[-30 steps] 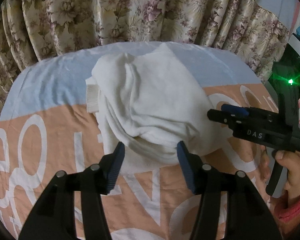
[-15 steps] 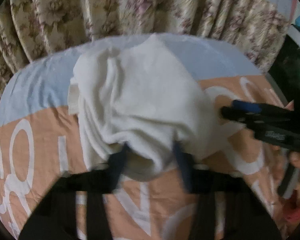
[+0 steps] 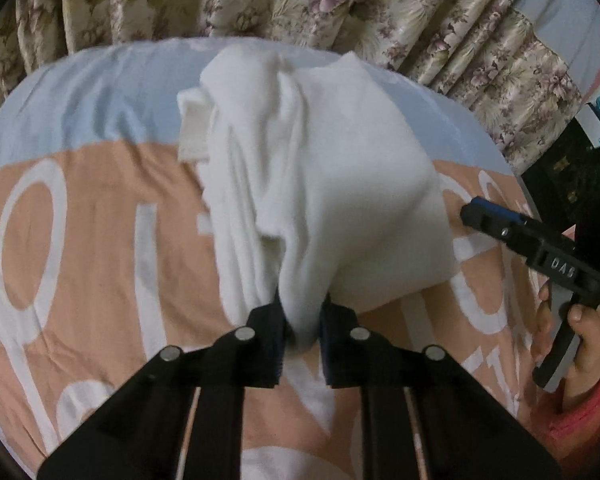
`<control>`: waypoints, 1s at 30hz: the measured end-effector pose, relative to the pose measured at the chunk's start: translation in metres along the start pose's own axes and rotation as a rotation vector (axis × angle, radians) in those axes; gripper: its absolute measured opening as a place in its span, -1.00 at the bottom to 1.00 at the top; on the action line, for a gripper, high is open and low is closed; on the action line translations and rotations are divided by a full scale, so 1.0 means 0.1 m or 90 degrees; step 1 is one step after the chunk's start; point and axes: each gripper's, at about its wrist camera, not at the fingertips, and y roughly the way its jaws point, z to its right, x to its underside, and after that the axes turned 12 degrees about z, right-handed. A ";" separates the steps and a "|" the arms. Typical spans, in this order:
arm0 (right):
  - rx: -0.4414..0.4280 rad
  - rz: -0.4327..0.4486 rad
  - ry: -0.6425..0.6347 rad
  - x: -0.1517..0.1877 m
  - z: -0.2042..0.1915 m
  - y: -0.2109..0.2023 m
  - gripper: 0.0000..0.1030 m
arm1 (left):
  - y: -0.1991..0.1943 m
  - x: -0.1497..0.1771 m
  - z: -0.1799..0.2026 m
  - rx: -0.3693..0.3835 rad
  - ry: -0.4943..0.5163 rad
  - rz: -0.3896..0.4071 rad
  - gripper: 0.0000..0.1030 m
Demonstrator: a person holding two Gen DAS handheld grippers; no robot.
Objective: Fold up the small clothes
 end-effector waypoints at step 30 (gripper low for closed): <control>-0.013 -0.008 0.037 -0.27 0.01 0.36 0.29 | 0.33 -0.57 -0.15 -0.081 0.058 0.014 0.60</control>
